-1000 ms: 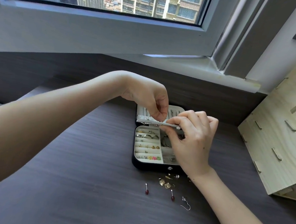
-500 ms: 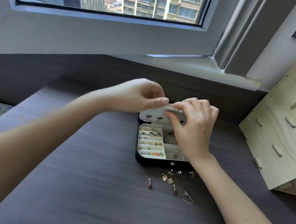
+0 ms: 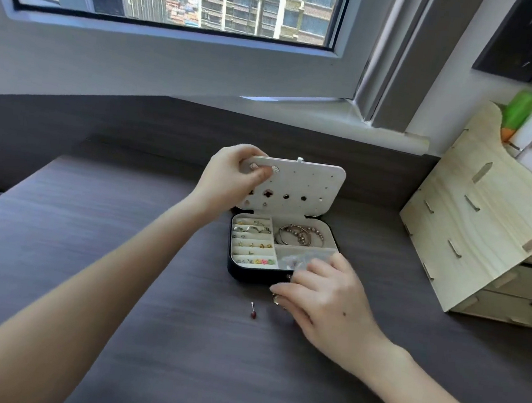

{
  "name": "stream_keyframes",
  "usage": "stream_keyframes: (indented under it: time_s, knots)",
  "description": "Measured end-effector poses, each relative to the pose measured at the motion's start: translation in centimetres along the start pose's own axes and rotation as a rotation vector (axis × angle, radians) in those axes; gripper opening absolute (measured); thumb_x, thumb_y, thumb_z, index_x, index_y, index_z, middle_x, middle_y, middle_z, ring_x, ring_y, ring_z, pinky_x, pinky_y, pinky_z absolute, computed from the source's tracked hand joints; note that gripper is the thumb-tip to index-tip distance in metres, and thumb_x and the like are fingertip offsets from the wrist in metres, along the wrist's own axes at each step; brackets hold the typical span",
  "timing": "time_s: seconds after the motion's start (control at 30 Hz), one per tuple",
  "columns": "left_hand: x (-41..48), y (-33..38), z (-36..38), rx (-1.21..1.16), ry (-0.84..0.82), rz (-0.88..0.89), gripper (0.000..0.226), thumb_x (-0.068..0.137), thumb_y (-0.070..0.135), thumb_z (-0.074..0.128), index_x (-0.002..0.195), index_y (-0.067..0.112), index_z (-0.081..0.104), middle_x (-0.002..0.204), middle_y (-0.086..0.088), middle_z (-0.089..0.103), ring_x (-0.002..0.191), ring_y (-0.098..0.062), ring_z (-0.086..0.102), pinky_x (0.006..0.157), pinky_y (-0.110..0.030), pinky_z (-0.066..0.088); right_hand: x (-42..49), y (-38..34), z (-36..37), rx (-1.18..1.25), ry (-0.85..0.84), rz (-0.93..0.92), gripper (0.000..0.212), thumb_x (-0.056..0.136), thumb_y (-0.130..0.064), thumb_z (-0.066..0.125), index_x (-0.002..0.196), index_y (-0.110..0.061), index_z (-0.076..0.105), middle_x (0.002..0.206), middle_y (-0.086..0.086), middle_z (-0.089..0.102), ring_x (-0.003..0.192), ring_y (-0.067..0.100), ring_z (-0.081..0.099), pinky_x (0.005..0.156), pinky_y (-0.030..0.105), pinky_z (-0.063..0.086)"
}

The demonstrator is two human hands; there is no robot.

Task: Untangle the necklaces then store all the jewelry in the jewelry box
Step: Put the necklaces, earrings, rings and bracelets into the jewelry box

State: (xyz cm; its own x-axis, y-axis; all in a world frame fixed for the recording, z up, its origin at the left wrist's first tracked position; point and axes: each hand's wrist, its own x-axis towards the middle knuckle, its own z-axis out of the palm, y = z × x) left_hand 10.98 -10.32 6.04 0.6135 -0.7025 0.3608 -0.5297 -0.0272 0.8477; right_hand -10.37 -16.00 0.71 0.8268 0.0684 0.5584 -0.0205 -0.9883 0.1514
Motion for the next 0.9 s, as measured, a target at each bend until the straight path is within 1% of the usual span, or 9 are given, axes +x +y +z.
stream_keyframes:
  time_s: [0.17,0.27,0.37,0.47,0.57,0.67,0.73,0.8,0.9]
  knots:
    - [0.0,0.3,-0.2,-0.055,0.053,0.004,0.014,0.086,0.014,0.065,0.100,0.018,0.064,0.097,0.003,0.065,0.091,-0.011,0.060,0.071,-0.024,0.053,-0.1,-0.4,1.2,-0.134,-0.102,0.031,0.010,0.078,-0.029,0.064,0.073,-0.026,0.073,0.055,-0.010,0.055,0.055,0.016,0.047,0.056,0.027,0.030]
    - [-0.3,0.1,-0.6,-0.079,0.089,-0.008,0.015,0.087,0.012,0.063,0.101,0.018,0.062,0.098,-0.001,0.065,0.086,-0.007,0.058,0.072,-0.020,0.051,-0.2,-0.4,1.2,-0.076,-0.059,0.090,0.015,0.078,-0.029,0.062,0.066,-0.026,0.071,0.057,-0.011,0.057,0.056,0.016,0.049,0.058,0.028,0.025]
    - [-0.5,-0.3,-1.0,-0.125,0.145,-0.040,0.016,0.088,0.014,0.063,0.103,0.017,0.061,0.099,-0.002,0.065,0.084,-0.005,0.059,0.071,-0.018,0.051,-0.4,-0.5,0.8,0.033,-0.039,0.193,0.023,0.082,-0.034,0.054,0.069,-0.026,0.071,0.063,-0.013,0.061,0.059,0.015,0.050,0.060,0.026,0.026]
    - [-0.6,-0.7,-1.1,-0.155,0.151,-0.064,0.016,0.088,0.015,0.064,0.104,0.016,0.061,0.102,-0.003,0.066,0.087,-0.008,0.060,0.071,-0.019,0.052,-0.5,-0.8,0.0,0.218,-0.033,0.360,0.021,0.081,-0.038,0.056,0.070,-0.028,0.071,0.067,-0.016,0.064,0.065,0.009,0.053,0.066,0.019,0.026]
    - [-0.7,-1.1,-1.0,-0.183,0.153,-0.081,0.021,0.088,0.013,0.063,0.108,0.017,0.058,0.104,-0.006,0.065,0.090,-0.012,0.061,0.075,-0.024,0.053,0.4,-1.1,-1.3,0.555,-0.032,0.625,0.012,0.082,-0.032,0.067,0.070,-0.031,0.071,0.070,-0.020,0.067,0.071,0.001,0.057,0.069,0.012,0.038]
    - [-0.8,-1.5,-1.2,-0.206,0.142,-0.097,0.029,0.089,0.012,0.061,0.116,0.020,0.053,0.106,-0.003,0.064,0.092,-0.010,0.062,0.072,-0.019,0.052,1.7,-1.1,-1.6,0.794,-0.014,0.809,0.014,0.081,-0.022,0.072,0.069,-0.030,0.071,0.072,-0.020,0.069,0.069,0.003,0.061,0.067,0.019,0.046]
    - [-1.0,-1.7,-1.3,-0.236,0.111,-0.108,0.035,0.089,0.011,0.061,0.121,0.021,0.050,0.107,0.000,0.063,0.094,-0.006,0.062,0.069,-0.013,0.051,2.8,-1.0,-1.4,0.740,0.010,0.798,0.012,0.080,-0.025,0.072,0.070,-0.030,0.072,0.073,-0.018,0.069,0.071,0.008,0.059,0.069,0.024,0.047]
    - [-1.1,-1.8,-1.4,-0.245,0.093,-0.122,0.037,0.089,0.010,0.061,0.123,0.020,0.049,0.111,0.001,0.062,0.100,-0.008,0.062,0.075,-0.015,0.050,3.9,-1.1,-1.0,0.574,0.041,0.711,0.010,0.080,-0.027,0.072,0.070,-0.029,0.072,0.071,-0.017,0.068,0.072,0.005,0.055,0.069,0.024,0.044]
    - [-1.9,-1.8,-1.6,-0.096,0.121,-0.111,0.029,0.088,0.012,0.061,0.116,0.019,0.055,0.111,0.006,0.060,0.102,-0.007,0.058,0.078,-0.011,0.045,5.4,-0.9,0.0,0.278,0.094,0.535,0.011,0.076,-0.032,0.068,0.068,-0.025,0.072,0.067,-0.014,0.067,0.066,0.009,0.057,0.065,0.029,0.045]
